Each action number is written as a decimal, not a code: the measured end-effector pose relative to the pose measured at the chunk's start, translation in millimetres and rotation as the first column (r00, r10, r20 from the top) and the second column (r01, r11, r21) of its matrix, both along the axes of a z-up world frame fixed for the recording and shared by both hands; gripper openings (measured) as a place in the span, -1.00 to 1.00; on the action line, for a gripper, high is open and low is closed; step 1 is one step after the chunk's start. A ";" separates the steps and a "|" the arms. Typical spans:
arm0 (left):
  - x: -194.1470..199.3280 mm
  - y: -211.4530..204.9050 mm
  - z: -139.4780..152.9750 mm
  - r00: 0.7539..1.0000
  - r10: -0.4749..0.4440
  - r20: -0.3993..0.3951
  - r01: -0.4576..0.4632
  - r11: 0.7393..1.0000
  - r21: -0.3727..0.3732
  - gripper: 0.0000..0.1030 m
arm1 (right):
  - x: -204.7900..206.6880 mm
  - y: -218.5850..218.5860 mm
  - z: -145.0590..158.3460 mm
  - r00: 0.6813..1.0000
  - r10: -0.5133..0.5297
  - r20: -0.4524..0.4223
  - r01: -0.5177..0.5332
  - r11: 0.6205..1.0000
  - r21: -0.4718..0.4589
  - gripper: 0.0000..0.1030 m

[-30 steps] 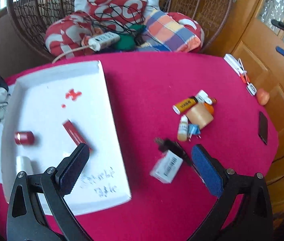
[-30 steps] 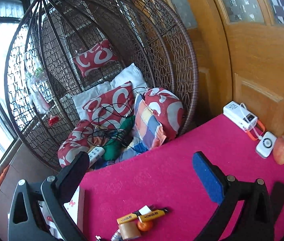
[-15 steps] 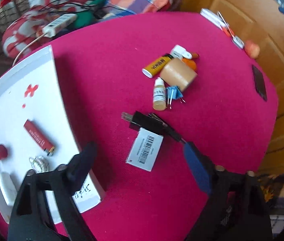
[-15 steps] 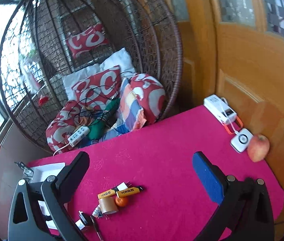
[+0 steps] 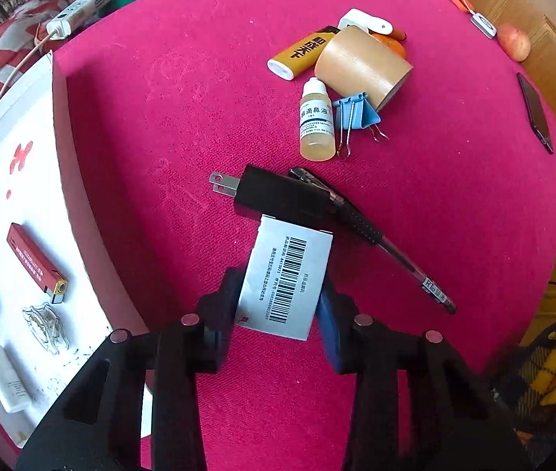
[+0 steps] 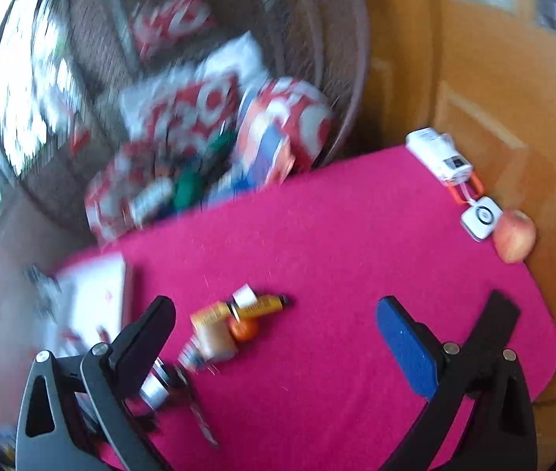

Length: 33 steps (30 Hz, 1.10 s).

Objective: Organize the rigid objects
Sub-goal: 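Grasp the white barcode card with the left tool, then grasp the yellow lighter with the right tool while the left holds the card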

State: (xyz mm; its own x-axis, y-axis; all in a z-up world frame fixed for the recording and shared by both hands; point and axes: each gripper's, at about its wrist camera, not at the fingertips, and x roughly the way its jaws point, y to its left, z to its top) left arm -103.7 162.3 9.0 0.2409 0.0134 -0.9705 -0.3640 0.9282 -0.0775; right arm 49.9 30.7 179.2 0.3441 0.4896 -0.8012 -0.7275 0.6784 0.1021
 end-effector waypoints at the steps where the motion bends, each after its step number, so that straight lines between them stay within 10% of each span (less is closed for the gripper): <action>1: -0.8 0.4 0.7 1.000 0.010 -0.002 -0.010 1.000 0.001 -0.30 | -0.1 6.8 -11.4 0.999 0.046 0.016 -0.045 0.998 -0.044 0.61; 5: -9.7 4.4 8.5 0.995 0.101 -0.004 -0.102 0.995 -0.013 -0.31 | 15.2 28.7 -74.2 0.976 0.205 -0.076 -0.215 0.959 -0.184 -0.07; 12: -34.5 23.9 51.5 0.965 0.259 0.050 -0.259 0.966 -0.002 -0.31 | 36.3 69.4 -125.0 0.895 0.439 -0.076 -0.443 0.858 -0.262 -0.06; 23: -63.0 19.9 124.7 0.859 0.476 0.190 -0.483 0.876 -0.011 -0.31 | 20.4 120.2 -164.7 0.646 0.761 -0.055 -0.705 0.567 -0.426 -0.07; 33: -55.8 12.0 133.5 0.812 0.543 0.214 -0.549 0.835 -0.033 -0.31 | 26.7 130.5 -178.5 0.614 0.767 -0.183 -0.773 0.539 -0.334 -0.34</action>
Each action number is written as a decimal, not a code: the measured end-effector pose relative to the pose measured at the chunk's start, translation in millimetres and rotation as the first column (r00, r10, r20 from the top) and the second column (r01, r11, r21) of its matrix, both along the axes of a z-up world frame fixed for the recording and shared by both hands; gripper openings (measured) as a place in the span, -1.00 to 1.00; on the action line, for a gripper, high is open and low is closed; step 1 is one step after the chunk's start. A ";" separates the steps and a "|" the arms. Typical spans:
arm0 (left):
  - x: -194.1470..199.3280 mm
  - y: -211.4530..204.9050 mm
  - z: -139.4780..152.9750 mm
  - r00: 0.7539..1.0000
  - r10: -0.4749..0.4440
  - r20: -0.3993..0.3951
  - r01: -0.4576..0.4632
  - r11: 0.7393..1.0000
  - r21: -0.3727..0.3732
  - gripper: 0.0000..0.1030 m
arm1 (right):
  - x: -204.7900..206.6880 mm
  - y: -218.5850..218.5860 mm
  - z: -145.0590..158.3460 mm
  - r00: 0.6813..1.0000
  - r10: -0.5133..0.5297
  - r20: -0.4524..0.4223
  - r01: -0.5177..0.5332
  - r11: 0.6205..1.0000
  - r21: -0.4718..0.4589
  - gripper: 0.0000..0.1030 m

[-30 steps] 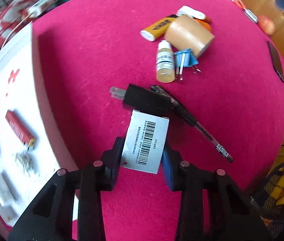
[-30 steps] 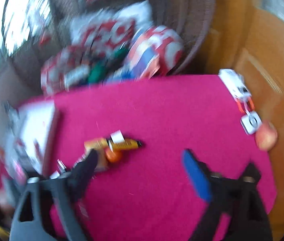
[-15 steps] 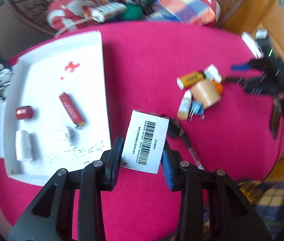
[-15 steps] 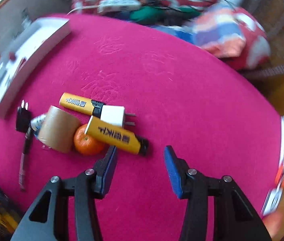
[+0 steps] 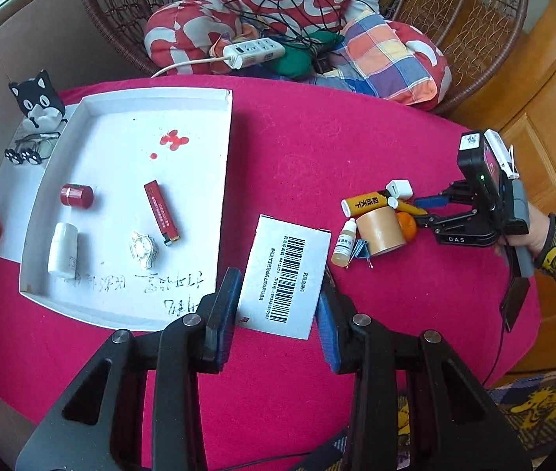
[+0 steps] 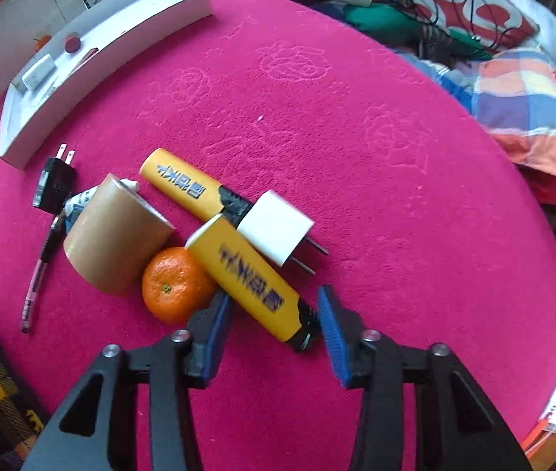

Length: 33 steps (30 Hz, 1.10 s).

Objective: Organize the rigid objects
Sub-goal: 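Grasp the yellow lighter with the right tool while the left holds the card, then carry the barcode card and yellow lighter over the white tray with both tools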

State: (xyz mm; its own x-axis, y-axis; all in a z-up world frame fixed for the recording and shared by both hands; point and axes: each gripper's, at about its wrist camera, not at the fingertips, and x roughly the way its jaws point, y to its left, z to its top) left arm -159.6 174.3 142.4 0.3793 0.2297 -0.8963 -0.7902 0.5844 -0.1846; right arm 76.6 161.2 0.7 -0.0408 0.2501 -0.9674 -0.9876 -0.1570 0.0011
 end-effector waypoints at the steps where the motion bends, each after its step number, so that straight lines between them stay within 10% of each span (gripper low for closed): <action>1: 1.7 0.1 2.8 1.000 -0.003 0.003 0.003 1.000 0.008 -0.31 | 0.5 -0.8 0.2 1.000 -0.006 -0.010 0.006 1.000 0.005 -0.37; 6: 9.9 4.9 14.9 1.000 -0.019 0.016 0.018 0.999 0.038 -0.31 | 2.1 -15.7 9.0 0.992 -0.075 -0.101 0.076 0.997 0.012 -0.78; 22: 16.7 25.6 85.8 0.989 -0.048 0.137 0.022 0.983 0.181 -0.31 | 22.6 -88.2 130.0 0.812 -0.345 -0.471 0.503 0.823 0.265 -0.79; 33: -1.9 59.2 120.1 0.983 -0.039 0.177 -0.010 0.964 0.267 -0.31 | -14.9 -92.6 255.9 0.832 -0.221 -0.509 0.510 0.667 0.543 -0.79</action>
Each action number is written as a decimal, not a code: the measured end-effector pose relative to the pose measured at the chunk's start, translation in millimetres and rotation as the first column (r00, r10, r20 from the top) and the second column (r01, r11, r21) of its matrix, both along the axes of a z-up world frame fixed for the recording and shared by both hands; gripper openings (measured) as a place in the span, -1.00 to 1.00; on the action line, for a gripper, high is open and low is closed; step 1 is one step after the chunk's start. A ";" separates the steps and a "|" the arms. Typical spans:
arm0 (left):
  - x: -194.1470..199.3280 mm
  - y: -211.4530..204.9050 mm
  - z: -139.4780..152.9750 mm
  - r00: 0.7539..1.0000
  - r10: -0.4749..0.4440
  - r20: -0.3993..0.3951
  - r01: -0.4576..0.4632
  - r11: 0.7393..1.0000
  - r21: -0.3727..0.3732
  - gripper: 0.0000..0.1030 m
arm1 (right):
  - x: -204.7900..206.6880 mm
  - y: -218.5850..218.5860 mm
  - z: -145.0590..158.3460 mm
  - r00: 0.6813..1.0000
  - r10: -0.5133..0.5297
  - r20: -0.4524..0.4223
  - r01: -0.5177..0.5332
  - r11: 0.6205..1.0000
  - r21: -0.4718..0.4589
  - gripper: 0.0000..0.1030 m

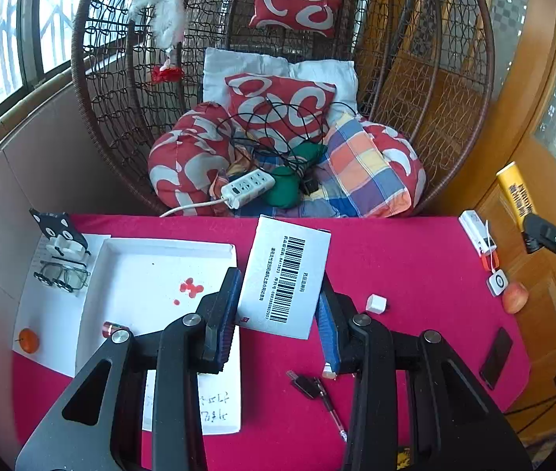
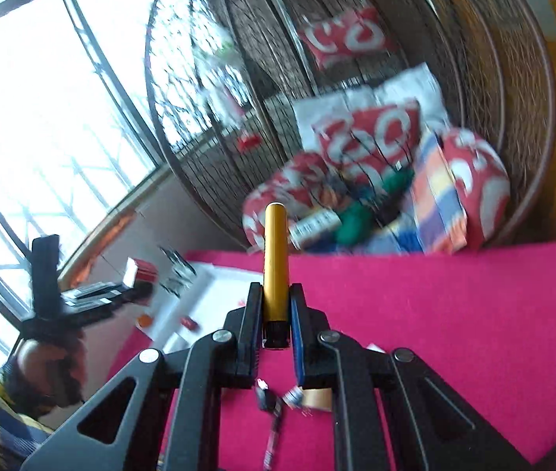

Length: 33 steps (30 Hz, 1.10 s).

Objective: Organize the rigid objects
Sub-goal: 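Carry the barcode card and yellow lighter over the white tray with both tools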

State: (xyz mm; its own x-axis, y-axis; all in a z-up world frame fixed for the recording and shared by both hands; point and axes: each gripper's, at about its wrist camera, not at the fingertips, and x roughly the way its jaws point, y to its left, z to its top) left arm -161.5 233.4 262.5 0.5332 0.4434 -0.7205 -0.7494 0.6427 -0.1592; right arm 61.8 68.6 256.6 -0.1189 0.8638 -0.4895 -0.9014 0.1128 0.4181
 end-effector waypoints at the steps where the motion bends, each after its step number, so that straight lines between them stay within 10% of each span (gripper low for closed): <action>1: -3.0 2.3 0.2 1.000 -0.002 0.003 0.002 1.000 0.001 -0.31 | -5.2 4.3 3.3 1.000 0.003 0.003 -0.003 1.000 0.009 -0.79; 17: -75.8 39.2 -7.2 0.996 0.086 0.035 -0.086 0.996 -0.014 -0.31 | -84.9 82.9 8.7 0.987 0.156 -0.044 -0.155 0.988 0.011 -0.79; 33: -126.9 92.7 -51.7 0.990 0.140 -0.013 -0.141 0.986 -0.088 -0.31 | -143.2 178.2 -44.2 0.969 0.238 -0.071 -0.247 0.950 -0.190 -0.79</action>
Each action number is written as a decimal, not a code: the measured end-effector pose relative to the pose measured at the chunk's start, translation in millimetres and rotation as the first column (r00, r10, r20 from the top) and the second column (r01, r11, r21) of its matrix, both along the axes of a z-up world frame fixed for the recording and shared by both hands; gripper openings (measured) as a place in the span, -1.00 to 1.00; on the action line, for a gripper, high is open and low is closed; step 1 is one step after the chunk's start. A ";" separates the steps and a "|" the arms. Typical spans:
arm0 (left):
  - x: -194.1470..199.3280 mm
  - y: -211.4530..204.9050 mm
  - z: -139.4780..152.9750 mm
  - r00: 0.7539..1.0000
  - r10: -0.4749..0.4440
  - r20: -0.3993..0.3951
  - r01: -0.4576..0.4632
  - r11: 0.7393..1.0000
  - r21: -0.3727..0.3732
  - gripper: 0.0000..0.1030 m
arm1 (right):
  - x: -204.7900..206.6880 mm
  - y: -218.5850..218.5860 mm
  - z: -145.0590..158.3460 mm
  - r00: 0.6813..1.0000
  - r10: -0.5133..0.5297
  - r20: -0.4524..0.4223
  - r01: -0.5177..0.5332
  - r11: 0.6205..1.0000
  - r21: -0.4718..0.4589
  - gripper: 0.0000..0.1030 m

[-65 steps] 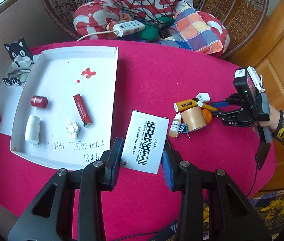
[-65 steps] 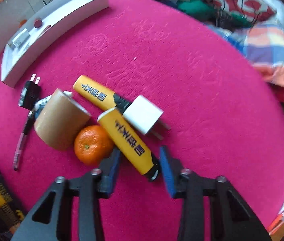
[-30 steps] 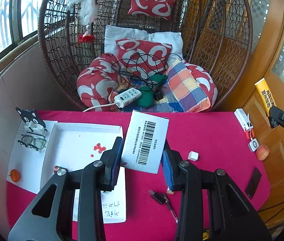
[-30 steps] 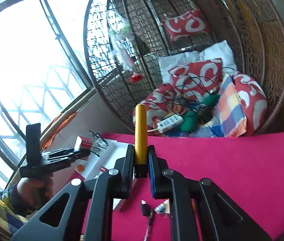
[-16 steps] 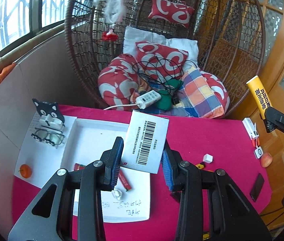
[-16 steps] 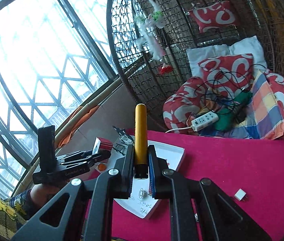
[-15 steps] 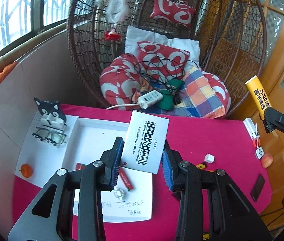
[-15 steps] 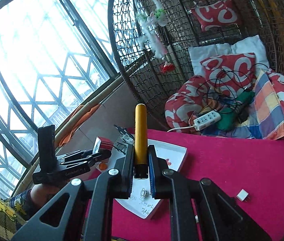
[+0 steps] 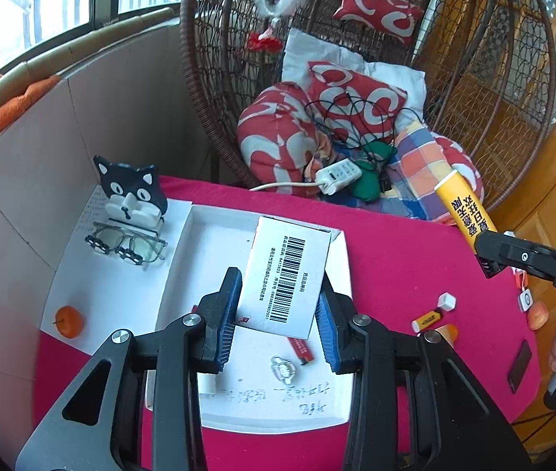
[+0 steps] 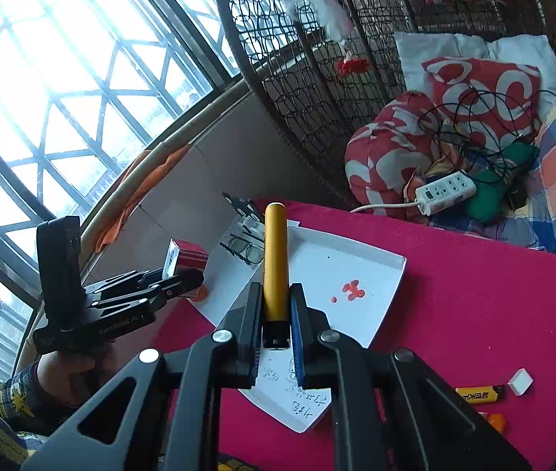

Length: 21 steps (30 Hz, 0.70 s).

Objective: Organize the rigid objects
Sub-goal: 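Carry the barcode card and yellow lighter over the white tray with both tools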

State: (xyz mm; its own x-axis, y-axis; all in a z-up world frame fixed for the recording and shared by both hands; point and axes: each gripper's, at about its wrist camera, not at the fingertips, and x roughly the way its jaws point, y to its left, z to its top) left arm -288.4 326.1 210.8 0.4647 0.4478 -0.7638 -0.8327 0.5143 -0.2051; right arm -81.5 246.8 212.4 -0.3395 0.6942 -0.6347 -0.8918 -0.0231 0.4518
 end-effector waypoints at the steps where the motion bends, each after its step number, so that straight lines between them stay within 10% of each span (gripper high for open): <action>1: -2.3 4.0 -4.6 1.000 0.000 -0.003 0.000 1.000 -0.011 -0.31 | -1.8 5.2 -2.9 1.000 0.002 -0.002 -0.002 1.000 -0.011 -0.79; 21: -9.0 46.0 -123.5 0.992 -0.096 -0.083 0.068 0.954 -0.291 -0.31 | -49.2 63.9 -129.0 0.998 -0.021 0.059 0.041 0.928 -0.370 -0.79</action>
